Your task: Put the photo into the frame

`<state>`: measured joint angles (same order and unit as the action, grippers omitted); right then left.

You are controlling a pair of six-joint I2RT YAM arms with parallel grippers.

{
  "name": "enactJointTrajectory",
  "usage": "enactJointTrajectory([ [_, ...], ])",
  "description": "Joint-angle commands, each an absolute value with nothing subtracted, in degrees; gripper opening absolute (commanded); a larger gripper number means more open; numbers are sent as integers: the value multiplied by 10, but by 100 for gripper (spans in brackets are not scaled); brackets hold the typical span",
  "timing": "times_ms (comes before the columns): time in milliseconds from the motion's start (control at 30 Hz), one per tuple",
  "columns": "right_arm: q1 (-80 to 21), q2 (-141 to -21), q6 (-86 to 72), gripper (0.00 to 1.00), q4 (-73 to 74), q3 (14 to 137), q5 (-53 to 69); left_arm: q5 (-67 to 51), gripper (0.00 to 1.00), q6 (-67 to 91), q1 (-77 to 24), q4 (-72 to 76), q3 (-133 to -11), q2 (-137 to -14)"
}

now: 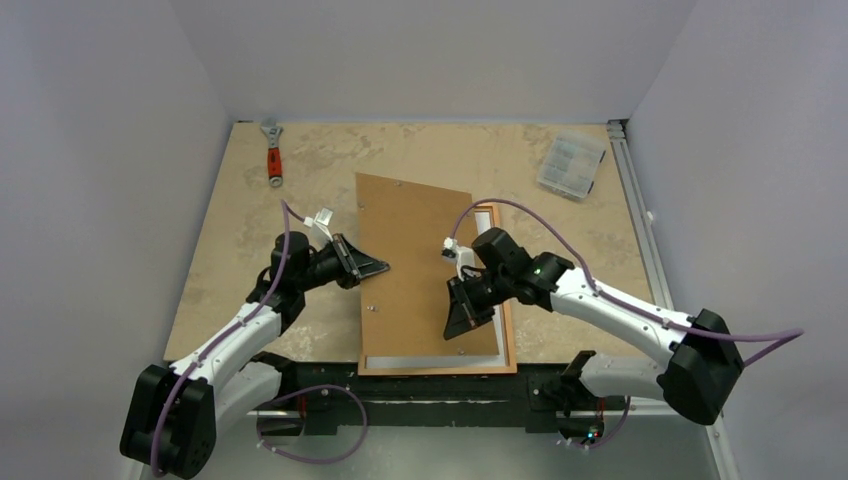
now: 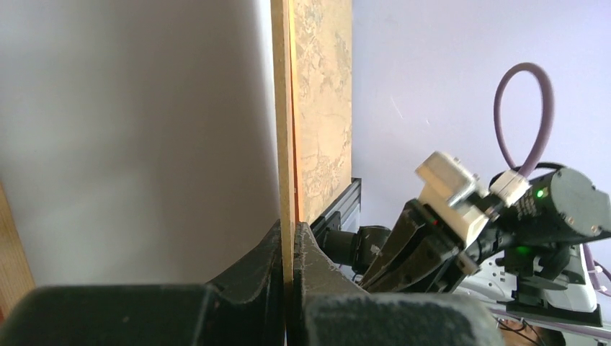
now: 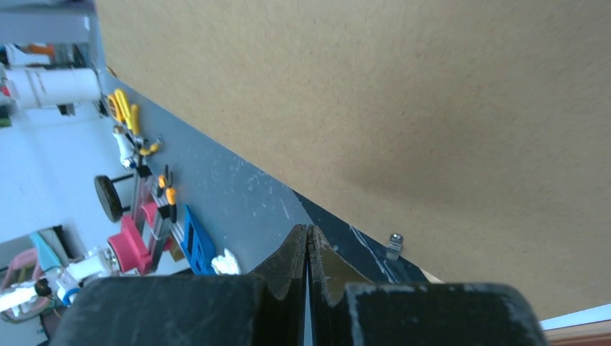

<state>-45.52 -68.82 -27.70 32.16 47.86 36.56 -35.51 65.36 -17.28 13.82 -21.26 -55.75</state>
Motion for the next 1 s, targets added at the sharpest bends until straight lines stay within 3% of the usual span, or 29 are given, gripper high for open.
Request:
enactJointTrajectory([
  [0,-496,-679,-301,0,306,452,329,-363,0,652,-173,179,-241,-548],
  [400,-530,-677,-326,0,327,414,186,-363,0,652,-173,173,-239,-547],
  [967,-530,-652,-327,0,328,431,178,-367,0,651,-173,171,-239,-548],
])
